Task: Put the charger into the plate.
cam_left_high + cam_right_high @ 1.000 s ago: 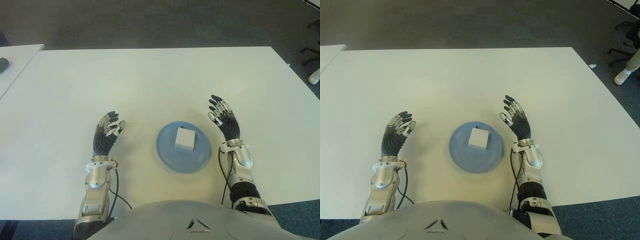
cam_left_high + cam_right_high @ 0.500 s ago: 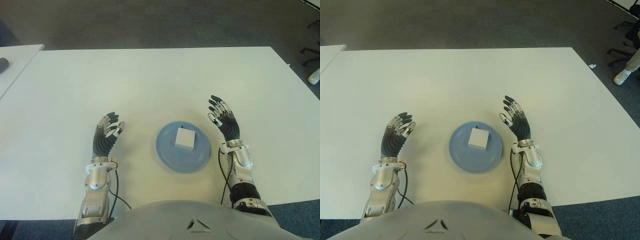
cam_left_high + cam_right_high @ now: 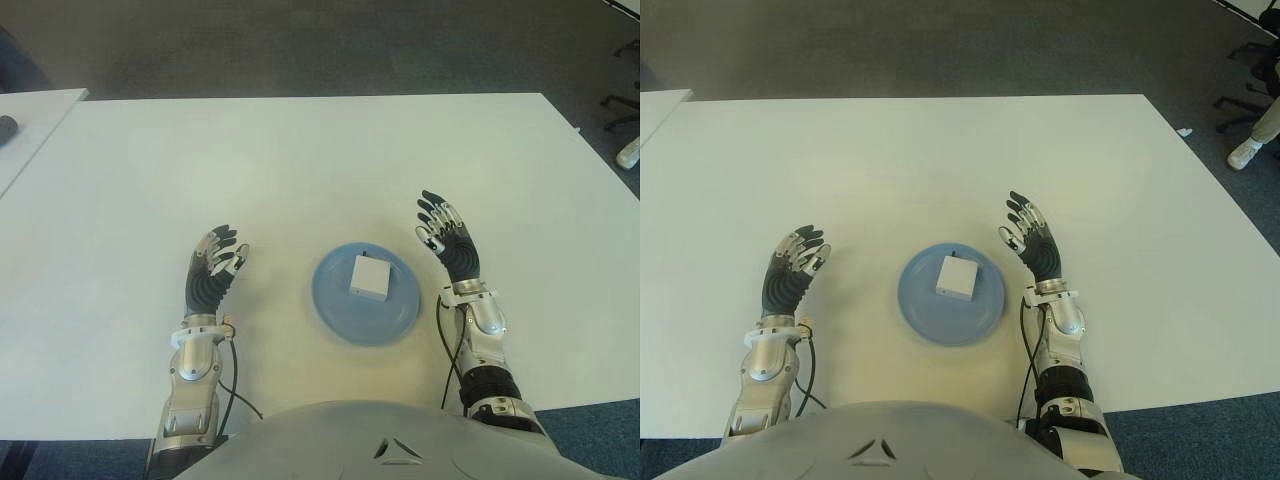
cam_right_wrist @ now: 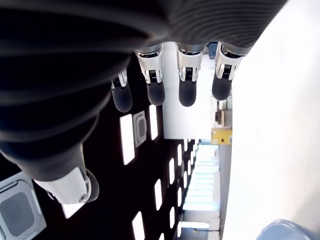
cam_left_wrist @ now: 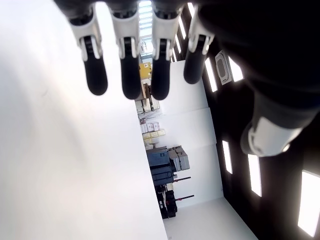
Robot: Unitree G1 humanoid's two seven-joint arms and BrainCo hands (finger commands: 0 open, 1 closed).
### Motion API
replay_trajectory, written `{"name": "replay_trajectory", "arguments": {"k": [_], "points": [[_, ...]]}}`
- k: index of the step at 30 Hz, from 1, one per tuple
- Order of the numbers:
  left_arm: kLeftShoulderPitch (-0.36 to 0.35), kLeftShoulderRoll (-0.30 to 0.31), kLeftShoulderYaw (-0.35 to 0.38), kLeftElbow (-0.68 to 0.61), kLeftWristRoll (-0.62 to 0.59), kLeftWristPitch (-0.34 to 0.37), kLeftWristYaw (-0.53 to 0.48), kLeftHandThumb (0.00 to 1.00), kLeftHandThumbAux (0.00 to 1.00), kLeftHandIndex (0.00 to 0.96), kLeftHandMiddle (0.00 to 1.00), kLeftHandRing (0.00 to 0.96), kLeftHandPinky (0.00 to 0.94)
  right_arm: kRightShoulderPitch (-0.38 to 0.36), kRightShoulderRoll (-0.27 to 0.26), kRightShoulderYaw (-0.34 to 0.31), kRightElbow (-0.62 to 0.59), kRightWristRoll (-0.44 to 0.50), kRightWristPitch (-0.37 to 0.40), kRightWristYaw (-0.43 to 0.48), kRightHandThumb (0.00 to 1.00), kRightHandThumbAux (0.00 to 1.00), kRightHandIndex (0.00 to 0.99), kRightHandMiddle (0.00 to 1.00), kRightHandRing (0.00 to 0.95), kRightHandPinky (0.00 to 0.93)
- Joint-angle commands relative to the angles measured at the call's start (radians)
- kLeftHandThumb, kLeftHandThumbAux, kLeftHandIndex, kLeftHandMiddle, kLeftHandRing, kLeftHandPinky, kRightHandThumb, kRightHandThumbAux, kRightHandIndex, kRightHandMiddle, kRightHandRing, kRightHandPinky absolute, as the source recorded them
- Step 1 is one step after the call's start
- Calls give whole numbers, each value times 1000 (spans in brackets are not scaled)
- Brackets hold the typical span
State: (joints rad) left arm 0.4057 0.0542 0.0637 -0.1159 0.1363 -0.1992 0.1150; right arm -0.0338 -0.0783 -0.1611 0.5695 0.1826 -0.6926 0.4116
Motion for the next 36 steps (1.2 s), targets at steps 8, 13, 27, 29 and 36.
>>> {"name": "replay_trajectory", "arguments": {"k": [8, 13, 27, 29, 36], "points": [[-7, -6, 9, 9, -6, 5, 3, 314, 550, 220, 260, 263, 280, 141, 54, 7, 89, 18, 17, -9, 248, 666, 121, 101, 80, 65], [-7, -7, 11, 8, -7, 8, 4, 322, 555, 221, 260, 264, 281, 140, 54, 7, 89, 19, 17, -9, 248, 666, 121, 101, 80, 65], [-6, -4, 14, 11, -19, -3, -4, 321, 553, 216, 259, 262, 279, 139, 55, 11, 86, 16, 19, -14, 248, 666, 121, 101, 80, 65], [-8, -4, 15, 15, -21, -6, -4, 327, 560, 216, 259, 262, 281, 138, 55, 11, 87, 16, 19, -15, 248, 666, 121, 101, 80, 65], [-15, -7, 13, 24, -23, -11, 1, 336, 569, 218, 261, 259, 273, 134, 55, 11, 91, 16, 19, -16, 248, 666, 121, 101, 80, 65]]}}
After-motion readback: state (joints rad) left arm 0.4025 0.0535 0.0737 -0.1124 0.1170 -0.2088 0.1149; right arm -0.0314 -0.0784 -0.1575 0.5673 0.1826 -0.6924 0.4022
